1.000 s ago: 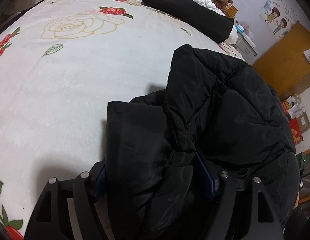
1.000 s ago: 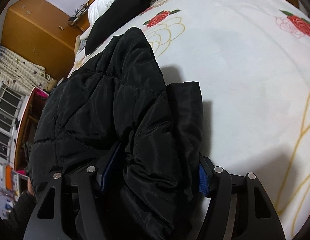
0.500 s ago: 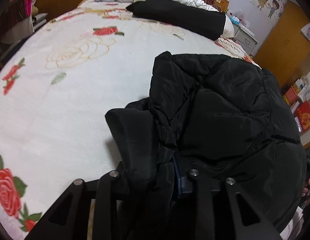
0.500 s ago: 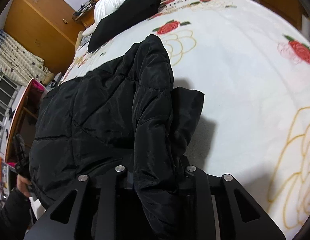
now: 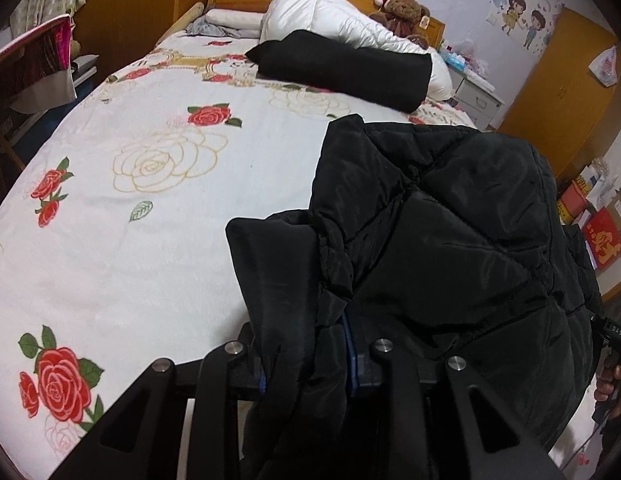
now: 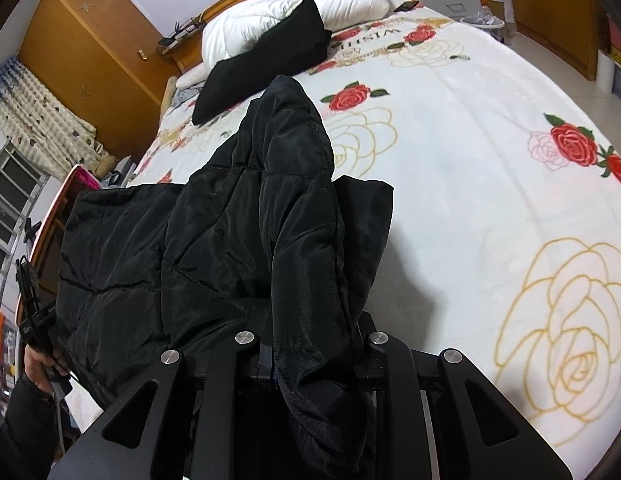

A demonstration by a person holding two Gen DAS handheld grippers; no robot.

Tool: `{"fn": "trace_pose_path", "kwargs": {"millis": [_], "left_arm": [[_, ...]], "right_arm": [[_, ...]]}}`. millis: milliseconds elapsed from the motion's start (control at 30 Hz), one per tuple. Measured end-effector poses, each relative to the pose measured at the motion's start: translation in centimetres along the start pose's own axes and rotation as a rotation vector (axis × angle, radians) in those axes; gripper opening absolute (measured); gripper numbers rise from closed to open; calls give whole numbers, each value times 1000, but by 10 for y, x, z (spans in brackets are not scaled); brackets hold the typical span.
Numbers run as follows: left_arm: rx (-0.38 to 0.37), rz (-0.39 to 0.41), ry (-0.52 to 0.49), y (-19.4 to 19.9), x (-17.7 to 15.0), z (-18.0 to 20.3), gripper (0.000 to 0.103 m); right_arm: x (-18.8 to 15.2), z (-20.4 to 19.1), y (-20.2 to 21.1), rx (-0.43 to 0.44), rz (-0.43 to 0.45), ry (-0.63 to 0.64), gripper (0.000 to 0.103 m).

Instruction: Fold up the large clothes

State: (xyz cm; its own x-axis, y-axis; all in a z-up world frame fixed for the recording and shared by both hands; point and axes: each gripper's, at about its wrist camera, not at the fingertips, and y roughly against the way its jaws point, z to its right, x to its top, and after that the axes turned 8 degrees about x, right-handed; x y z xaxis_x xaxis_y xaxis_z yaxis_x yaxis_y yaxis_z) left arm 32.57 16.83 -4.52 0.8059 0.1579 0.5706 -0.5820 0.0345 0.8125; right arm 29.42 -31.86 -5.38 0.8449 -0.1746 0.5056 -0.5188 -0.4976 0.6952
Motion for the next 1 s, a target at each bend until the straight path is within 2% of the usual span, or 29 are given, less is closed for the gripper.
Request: {"fn": "trace_pose_path", "kwargs": {"millis": [267, 467, 667, 833, 867, 900, 1000], "left_arm": [[-28, 19, 6, 51, -11, -1, 29], [-45, 17, 8, 83, -38, -5, 29], [-55, -20, 20, 88, -82, -14, 29], [-18, -97, 27, 59, -123, -21, 31], [4, -111, 24, 51, -132, -22, 32], [22, -121, 33, 43, -139, -25, 34], [16, -118, 91, 38, -149, -35, 43]], "right_arm": [[-15, -22, 45, 5, 23, 5, 21], [-38, -36, 73, 1, 23, 1, 22], [-67, -33, 81, -8, -9, -16, 23], [-90, -16, 51, -43, -91, -46, 25], [-95, -10, 42, -58, -115, -55, 27], [-98, -5, 35, -77, -125, -66, 34], [-98, 10, 34, -79, -103, -128, 53]]}}
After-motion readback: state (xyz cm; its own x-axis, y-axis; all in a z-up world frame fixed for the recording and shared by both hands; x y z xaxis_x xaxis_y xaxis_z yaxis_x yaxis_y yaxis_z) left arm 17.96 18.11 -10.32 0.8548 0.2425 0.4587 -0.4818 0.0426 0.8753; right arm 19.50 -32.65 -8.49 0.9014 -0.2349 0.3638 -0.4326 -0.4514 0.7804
